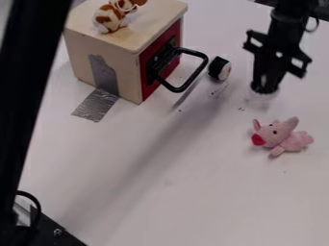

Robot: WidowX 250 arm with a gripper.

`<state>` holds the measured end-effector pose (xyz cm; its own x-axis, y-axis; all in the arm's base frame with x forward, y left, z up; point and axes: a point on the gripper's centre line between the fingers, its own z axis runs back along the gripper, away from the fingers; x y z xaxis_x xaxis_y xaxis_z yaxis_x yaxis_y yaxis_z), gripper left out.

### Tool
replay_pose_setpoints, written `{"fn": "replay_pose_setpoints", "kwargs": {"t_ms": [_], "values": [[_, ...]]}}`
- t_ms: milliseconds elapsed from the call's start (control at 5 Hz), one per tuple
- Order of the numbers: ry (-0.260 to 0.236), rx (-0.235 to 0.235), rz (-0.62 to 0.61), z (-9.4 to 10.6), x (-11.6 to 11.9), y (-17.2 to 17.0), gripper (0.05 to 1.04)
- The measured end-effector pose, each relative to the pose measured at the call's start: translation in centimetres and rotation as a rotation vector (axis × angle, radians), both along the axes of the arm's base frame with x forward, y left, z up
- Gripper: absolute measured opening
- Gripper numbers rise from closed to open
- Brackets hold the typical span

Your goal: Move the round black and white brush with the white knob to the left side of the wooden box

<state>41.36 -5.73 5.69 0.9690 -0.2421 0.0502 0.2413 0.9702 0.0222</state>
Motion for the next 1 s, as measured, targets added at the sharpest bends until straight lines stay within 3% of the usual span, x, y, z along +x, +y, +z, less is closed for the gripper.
{"fn": "replay_pose_setpoints", "kwargs": {"t_ms": [200,400,600,1000], "values": [[-0.097,-0.015,0.069,6.0,-1.5,3.3,0.212],[-0.110,-0.069,0.109,9.2,-5.4,5.3,0.212],[-0.112,-0.072,0.181,11.1,-10.4,9.7,0.212],[-0.077,-0.035,0.338,8.2,-21.2,17.8,0.212]]}}
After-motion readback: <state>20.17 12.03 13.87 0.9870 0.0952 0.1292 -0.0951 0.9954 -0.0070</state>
